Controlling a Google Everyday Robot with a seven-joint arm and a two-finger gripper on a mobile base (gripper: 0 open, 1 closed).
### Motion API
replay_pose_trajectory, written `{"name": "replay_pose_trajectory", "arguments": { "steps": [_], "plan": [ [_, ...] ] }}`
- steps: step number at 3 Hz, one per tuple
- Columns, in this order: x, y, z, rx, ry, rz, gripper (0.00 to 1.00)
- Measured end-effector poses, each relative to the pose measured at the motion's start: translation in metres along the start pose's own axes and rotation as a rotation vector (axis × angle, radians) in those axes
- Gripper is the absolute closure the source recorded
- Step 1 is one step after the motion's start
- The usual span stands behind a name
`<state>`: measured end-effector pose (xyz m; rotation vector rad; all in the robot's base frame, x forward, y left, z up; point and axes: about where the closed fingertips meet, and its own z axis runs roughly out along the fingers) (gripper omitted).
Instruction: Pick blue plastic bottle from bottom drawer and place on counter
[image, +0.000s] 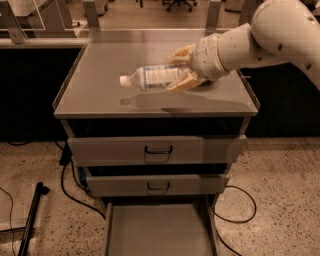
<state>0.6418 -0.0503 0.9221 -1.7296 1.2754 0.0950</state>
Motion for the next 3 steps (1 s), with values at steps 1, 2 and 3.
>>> {"name": "replay_pose_trajectory", "arguments": {
  "steps": [1, 2, 3],
  "plan": [
    [-0.026, -0.015, 0.007, 0.019, 0.015, 0.037, 1.0],
    [-0.012, 0.0, 0.057, 0.031, 0.073, 0.159, 1.0],
    [0.021, 0.001, 0.104, 0.012, 0.132, 0.214, 1.0]
  ]
}}
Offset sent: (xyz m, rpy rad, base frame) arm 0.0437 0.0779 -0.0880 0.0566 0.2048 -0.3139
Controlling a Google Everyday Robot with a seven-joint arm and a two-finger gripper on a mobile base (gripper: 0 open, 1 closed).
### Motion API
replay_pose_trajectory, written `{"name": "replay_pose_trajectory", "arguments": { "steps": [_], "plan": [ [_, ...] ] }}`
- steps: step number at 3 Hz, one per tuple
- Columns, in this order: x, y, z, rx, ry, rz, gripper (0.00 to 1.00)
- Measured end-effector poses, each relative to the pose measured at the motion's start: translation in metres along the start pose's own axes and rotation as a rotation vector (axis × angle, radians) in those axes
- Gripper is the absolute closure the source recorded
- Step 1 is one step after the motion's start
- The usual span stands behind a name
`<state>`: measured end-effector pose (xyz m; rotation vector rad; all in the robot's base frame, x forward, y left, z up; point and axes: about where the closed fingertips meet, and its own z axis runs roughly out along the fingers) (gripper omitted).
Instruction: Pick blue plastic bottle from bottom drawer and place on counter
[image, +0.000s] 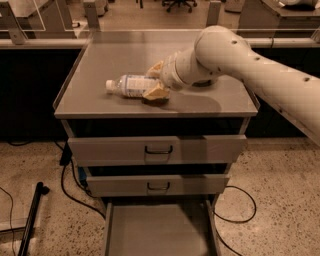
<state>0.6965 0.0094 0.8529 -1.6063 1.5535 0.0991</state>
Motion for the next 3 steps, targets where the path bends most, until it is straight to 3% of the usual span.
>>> {"name": "replay_pose_trajectory", "arguments": {
  "steps": [1, 3],
  "plan": [
    [0.0, -0.0049, 0.0019, 0.003, 0.004, 0.004, 1.0],
    [0.0, -0.0048, 0.0019, 0.002, 0.004, 0.004, 0.51]
  ]
}}
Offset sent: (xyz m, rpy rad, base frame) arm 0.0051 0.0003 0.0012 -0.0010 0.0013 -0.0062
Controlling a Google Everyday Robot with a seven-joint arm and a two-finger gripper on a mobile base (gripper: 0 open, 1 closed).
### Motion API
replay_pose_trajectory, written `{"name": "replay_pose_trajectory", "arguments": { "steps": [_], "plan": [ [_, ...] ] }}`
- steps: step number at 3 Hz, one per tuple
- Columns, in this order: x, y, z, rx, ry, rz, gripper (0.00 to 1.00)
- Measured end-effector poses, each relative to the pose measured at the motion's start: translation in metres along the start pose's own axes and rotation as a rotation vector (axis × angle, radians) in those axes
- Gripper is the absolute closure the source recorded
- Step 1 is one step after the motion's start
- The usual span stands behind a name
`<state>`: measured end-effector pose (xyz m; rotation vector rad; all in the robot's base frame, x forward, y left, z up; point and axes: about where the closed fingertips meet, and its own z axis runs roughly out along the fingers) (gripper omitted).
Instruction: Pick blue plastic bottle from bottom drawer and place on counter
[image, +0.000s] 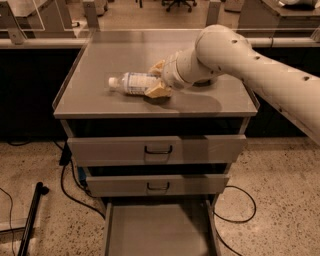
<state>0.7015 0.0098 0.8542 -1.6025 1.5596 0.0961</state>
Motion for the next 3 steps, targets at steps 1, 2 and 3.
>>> {"name": "replay_pose_trajectory", "arguments": {
  "steps": [1, 2, 3],
  "plan": [
    [0.0, 0.0, 0.0, 0.0, 0.0, 0.0, 0.27],
    [0.0, 0.0001, 0.0001, 0.0, 0.0, 0.0, 0.0],
    [-0.0001, 0.0001, 0.0001, 0.0, 0.0, 0.0, 0.0]
  ]
}}
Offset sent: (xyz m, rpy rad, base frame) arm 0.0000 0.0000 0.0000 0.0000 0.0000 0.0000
